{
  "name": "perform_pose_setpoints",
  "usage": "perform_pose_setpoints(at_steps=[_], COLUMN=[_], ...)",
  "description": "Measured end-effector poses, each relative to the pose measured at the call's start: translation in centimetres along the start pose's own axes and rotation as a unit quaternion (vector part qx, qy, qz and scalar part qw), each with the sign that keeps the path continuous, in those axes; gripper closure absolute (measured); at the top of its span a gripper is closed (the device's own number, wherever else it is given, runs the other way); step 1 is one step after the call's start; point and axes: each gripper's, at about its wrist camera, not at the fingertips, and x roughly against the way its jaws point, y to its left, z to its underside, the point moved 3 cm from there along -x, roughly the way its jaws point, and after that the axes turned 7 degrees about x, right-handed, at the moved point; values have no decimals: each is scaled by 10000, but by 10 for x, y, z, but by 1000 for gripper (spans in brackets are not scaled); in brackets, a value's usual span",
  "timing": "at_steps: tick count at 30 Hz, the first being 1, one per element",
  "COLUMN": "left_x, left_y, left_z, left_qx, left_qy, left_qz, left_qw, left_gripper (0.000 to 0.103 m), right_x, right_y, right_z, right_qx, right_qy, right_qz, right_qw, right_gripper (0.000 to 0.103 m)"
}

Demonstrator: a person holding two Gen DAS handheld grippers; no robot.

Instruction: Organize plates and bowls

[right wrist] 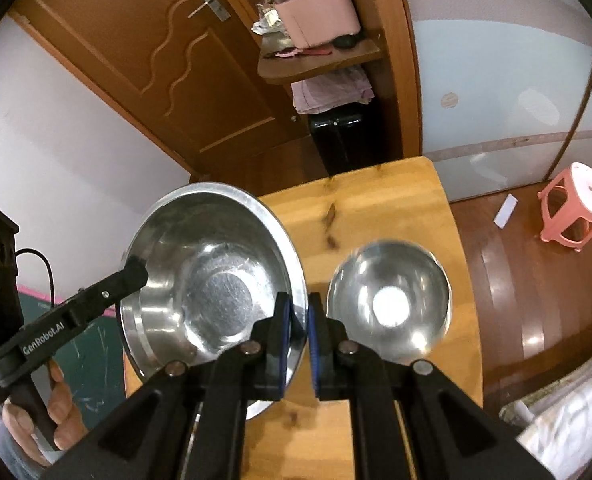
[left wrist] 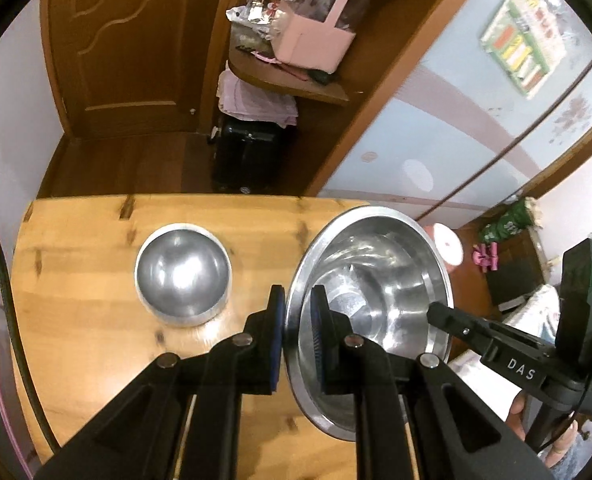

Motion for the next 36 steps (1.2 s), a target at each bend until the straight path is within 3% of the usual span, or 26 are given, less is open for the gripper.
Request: perform_pose_setpoints(at_steps=[9,15,19,26,31,36], left_x=[101,129,118,54,8,-14], left_y=[-22,-17,0,34,51,61], left_z=[85,148,195,261,295,307], left_qx=[-219,-318,-185,70,141,161], left_qy=[-90,23,284,823,1213,1293], left_qz=[235,268,339,320,149,4], left_qw=[9994,9991,9989,9961,9924,9915], left_gripper=[93,92,92,92,92,92], right_x=[103,132,129,74,36,13], right_y=[45,60,58,31,12,5], right_z=[69,124,166,241,278,292], right_qx=[304,507,516,191,-27,-147], right_qy=[-254,-226,-126,304,604,761], right_qz=[342,468,533,568,654,635], right_qw=[9986,9974,9972,9977,9960,9950], right_gripper=[95,94,94,94,94,95])
